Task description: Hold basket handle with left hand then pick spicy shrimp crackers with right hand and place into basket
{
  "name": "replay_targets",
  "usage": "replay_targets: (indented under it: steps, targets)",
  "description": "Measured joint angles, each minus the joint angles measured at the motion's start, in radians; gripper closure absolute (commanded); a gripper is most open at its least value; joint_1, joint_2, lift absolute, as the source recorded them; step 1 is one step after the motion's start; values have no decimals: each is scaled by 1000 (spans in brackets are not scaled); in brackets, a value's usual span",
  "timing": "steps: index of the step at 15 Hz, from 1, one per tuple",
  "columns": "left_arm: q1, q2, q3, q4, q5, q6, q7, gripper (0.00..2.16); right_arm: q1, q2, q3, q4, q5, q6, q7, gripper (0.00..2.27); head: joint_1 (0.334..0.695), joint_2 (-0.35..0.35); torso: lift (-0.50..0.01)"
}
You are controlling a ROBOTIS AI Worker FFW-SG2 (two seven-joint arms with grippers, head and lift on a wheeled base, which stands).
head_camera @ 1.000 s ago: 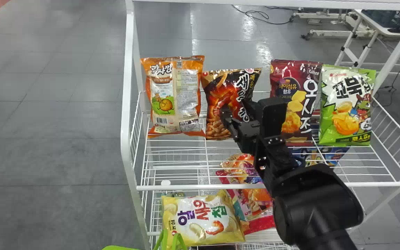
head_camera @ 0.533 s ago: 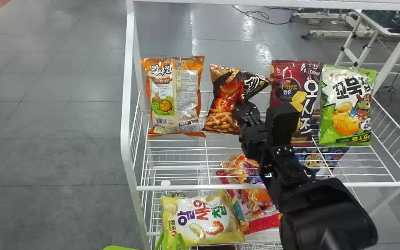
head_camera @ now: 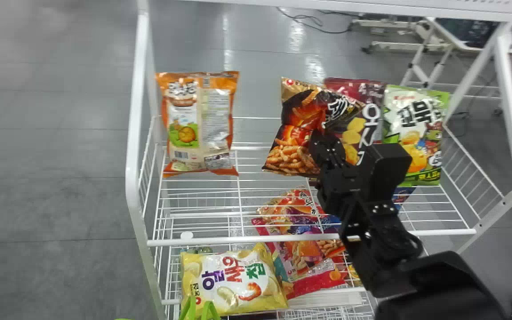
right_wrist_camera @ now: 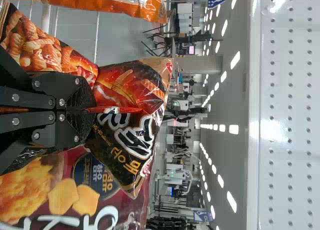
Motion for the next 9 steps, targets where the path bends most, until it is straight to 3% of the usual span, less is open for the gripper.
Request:
replay_targets:
  steps: [9]
  targets:
    - [6, 4, -17, -29, -4, 0, 2, 1895, 236, -65, -48, -437, -142, 453, 14, 1885, 695, -199, -37]
